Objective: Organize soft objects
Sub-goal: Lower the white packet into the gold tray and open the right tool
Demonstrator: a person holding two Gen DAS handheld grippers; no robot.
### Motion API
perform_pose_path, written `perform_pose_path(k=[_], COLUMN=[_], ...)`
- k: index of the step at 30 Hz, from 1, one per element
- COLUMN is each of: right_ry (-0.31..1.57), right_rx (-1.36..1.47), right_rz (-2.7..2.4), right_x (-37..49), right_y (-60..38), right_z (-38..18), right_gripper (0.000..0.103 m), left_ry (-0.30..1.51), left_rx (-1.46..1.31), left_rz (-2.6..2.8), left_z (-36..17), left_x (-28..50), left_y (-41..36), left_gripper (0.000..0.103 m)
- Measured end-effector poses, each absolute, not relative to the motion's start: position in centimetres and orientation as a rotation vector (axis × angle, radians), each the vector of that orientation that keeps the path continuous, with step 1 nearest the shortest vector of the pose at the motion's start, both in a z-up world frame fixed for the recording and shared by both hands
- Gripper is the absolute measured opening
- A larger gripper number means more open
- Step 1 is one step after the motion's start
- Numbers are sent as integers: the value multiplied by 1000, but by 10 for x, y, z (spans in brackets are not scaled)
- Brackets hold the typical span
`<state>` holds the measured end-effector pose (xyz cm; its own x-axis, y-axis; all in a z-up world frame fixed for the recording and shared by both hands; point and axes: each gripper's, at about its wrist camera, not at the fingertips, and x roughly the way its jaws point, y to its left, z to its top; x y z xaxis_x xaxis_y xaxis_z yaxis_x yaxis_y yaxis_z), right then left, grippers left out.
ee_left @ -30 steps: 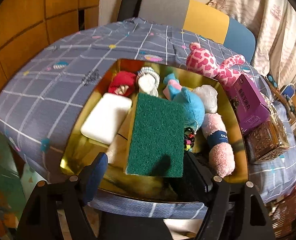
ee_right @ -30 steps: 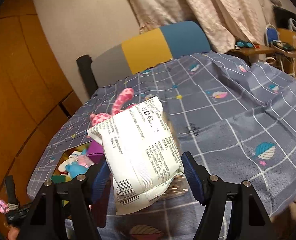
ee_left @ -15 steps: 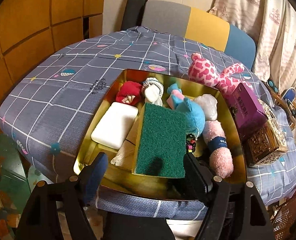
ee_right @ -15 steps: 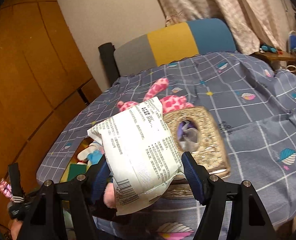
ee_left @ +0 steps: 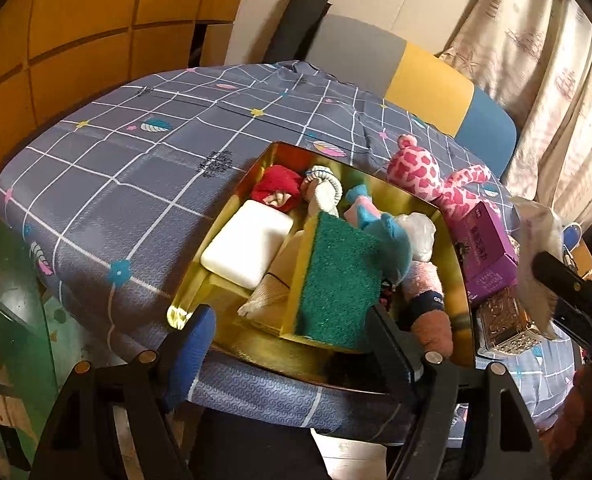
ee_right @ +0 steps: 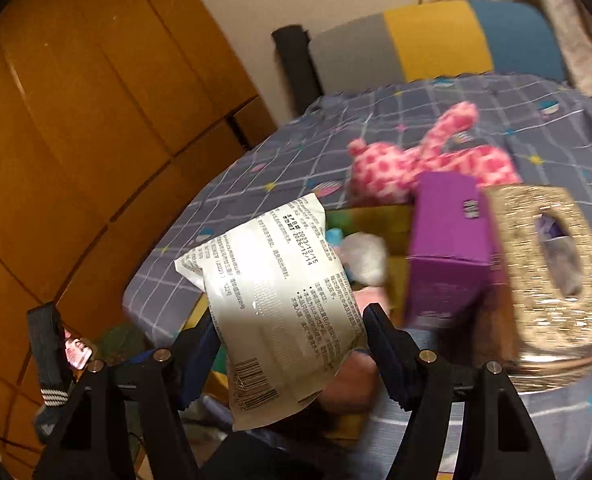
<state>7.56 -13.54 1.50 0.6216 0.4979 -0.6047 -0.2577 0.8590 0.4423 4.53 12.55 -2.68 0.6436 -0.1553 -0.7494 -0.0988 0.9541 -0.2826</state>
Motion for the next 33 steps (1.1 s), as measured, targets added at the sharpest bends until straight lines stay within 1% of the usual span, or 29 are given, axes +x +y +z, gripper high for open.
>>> perform_pose_path(k=[10, 19, 22, 26, 33], right_ry=[990, 1133, 1114, 1047, 1006], right_rx=[468, 644, 614, 492, 240], right_rz=[599, 546, 494, 390, 374], right_x=[128, 189, 196, 204, 209], right_y=[-84, -70, -75, -82, -52], right_z=[-23, -71, -71, -63, -60], right_gripper=[71, 71, 71, 73, 73], left_ry=[863, 868, 870, 881, 889], left_rx=[-338, -344, -355, -359, -345], left_rz=[-17, -10, -14, -15, -15], left_z=[-27, -28, -29, -32, -34], left_x=[44, 45, 45, 46, 47], left_y=[136, 139, 141, 142, 138], left_gripper=[78, 78, 78, 78, 78])
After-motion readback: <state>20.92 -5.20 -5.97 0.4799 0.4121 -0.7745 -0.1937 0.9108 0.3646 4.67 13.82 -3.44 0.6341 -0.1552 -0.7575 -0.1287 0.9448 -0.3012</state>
